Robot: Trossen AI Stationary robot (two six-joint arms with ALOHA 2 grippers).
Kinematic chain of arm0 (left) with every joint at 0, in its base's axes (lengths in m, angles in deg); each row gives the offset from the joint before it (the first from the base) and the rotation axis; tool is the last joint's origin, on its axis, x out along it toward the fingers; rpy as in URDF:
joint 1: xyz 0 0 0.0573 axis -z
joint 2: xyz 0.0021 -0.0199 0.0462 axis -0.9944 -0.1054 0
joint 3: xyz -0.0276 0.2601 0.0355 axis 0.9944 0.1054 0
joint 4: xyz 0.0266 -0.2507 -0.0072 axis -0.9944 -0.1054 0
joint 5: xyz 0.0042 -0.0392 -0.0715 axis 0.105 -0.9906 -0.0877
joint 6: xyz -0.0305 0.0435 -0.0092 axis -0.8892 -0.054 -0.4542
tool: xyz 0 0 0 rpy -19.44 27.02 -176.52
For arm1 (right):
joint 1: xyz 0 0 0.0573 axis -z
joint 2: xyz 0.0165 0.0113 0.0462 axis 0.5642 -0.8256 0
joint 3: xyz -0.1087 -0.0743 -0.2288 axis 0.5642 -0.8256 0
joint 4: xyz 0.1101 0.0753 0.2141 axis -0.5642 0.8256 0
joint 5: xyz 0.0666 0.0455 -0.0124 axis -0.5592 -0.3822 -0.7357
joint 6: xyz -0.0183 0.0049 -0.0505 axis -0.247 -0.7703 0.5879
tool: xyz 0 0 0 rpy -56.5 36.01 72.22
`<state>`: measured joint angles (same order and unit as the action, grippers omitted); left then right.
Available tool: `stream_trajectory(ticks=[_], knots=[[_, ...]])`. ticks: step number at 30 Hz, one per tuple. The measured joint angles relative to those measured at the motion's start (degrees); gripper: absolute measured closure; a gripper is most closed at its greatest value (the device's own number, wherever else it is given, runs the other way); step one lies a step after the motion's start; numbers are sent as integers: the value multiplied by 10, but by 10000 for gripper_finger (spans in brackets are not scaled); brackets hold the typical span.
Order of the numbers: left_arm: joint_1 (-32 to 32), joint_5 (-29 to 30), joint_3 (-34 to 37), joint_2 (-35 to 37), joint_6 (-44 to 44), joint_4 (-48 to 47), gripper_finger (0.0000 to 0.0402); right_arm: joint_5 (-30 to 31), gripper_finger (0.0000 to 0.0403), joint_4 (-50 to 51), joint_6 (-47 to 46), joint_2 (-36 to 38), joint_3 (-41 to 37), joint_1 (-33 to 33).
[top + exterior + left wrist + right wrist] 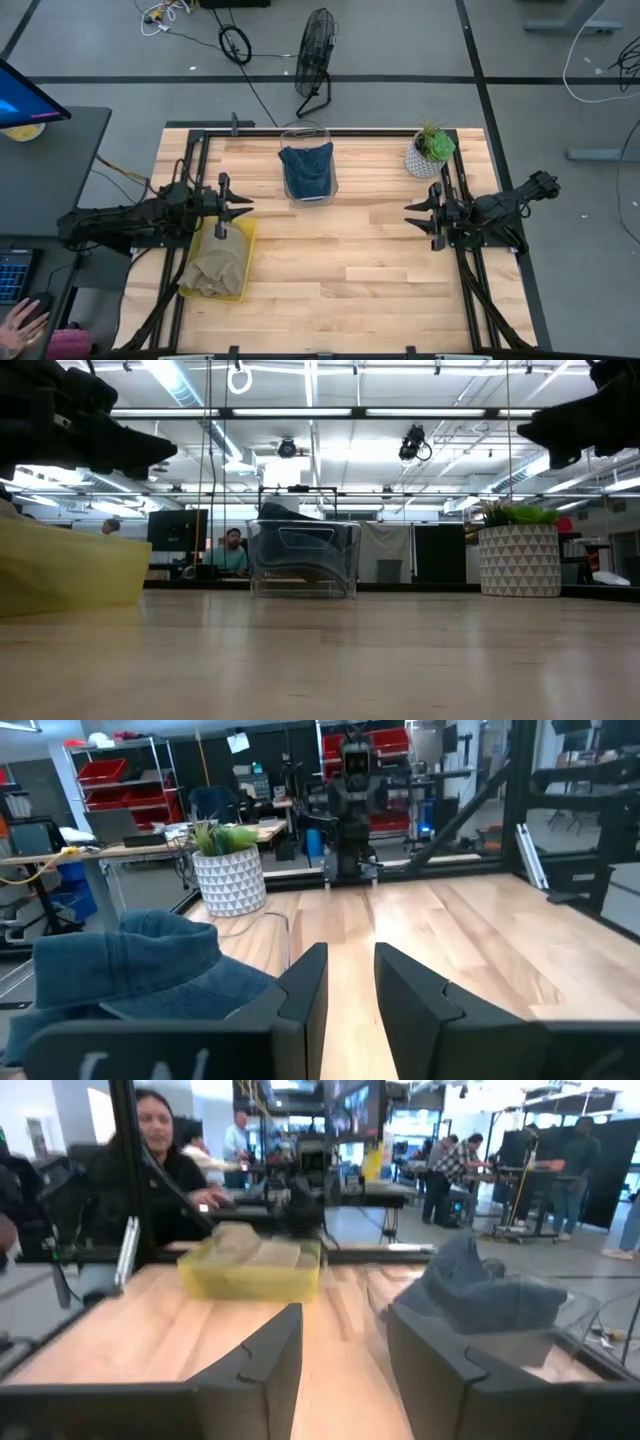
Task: Pick & Place hat
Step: Return to Home Position
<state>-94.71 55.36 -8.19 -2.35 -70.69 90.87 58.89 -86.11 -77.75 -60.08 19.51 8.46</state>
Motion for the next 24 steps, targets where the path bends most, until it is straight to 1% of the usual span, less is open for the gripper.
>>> stream_trajectory(ticks=[5,8,12,15,20,22,24], knots=[[0,0,0,0,-15,-12,313,-1,252,-34,3,0,-23,0],[0,-24,0,0,-15,-41,313,-12,252,-40,15,0,-25,0],[0,-64,0,0,-14,-67,313,-73,252,-37,33,0,-25,0],[0,-68,0,0,-11,-73,313,-106,252,-33,46,0,-25,0],[0,-72,0,0,14,-74,312,-112,252,-33,120,0,-25,5],[0,-72,0,0,5,-74,312,-108,252,-33,126,0,-25,12],[0,-72,0,0,-20,-75,312,-107,252,-33,112,0,-25,18]])
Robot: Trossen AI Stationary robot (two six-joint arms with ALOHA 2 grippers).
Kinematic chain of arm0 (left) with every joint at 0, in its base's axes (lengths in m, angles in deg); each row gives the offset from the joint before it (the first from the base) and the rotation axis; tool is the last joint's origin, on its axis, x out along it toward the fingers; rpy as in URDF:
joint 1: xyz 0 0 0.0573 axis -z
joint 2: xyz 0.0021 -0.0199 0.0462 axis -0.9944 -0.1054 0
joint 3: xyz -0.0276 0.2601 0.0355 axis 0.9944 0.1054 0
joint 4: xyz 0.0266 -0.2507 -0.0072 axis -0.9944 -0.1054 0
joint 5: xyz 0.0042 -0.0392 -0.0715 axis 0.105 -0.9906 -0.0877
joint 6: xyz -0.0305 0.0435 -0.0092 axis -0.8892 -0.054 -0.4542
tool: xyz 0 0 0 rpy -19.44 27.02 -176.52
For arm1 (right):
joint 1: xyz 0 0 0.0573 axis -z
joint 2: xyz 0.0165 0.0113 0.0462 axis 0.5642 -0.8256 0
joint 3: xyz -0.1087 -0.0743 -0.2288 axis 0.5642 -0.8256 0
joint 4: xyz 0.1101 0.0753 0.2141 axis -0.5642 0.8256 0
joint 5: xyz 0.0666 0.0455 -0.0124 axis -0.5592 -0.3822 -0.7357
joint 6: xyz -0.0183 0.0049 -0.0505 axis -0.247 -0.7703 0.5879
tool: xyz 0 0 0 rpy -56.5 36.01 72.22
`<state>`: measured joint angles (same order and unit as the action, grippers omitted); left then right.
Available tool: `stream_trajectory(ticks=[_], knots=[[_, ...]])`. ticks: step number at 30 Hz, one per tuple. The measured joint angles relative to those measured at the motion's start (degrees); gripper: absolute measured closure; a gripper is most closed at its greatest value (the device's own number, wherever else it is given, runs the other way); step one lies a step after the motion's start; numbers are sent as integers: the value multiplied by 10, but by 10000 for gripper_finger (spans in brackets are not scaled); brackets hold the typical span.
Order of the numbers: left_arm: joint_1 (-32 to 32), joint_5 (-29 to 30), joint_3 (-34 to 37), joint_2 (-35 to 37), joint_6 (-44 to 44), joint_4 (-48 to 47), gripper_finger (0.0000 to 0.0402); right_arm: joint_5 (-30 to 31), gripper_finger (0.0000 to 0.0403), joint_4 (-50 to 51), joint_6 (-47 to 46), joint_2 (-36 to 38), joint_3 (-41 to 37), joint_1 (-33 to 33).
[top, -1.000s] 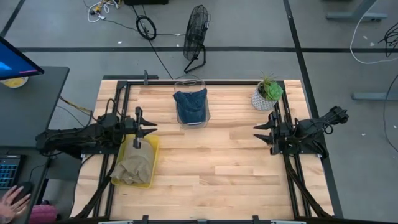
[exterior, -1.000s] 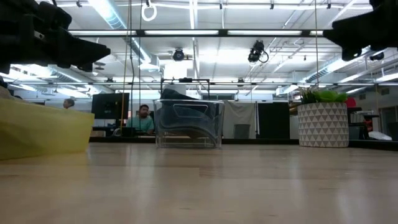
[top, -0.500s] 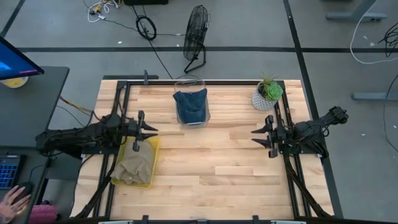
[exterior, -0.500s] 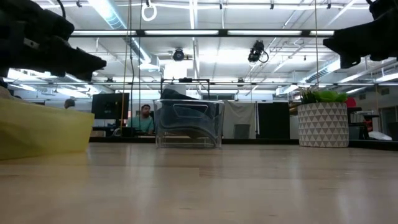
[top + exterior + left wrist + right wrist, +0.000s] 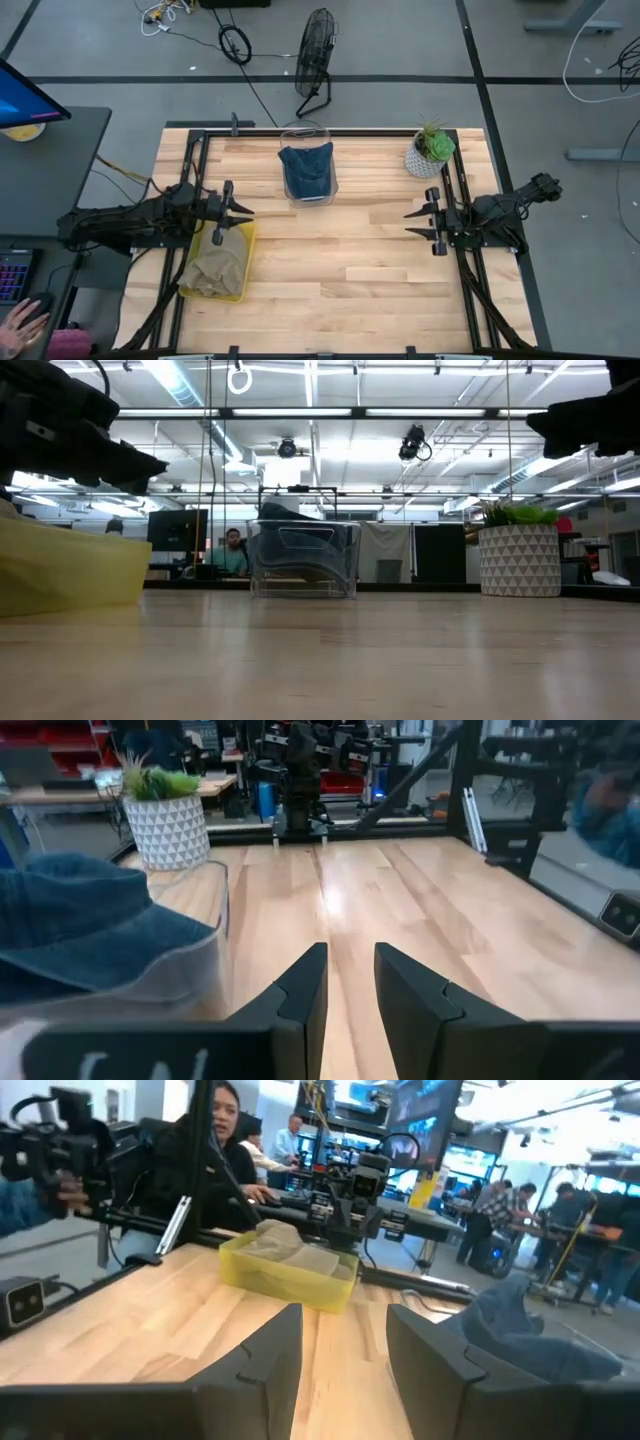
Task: Pick & Place hat
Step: Return to Home Position
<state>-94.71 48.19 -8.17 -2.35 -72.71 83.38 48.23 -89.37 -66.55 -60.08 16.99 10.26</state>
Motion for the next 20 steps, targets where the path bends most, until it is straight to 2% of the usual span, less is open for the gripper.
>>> stream_trajectory(ticks=[4,20], knots=[[0,0,0,0,-44,0,312,1,252,0,3,0,0,7],[0,0,0,0,-44,1,312,1,252,0,23,0,0,9]])
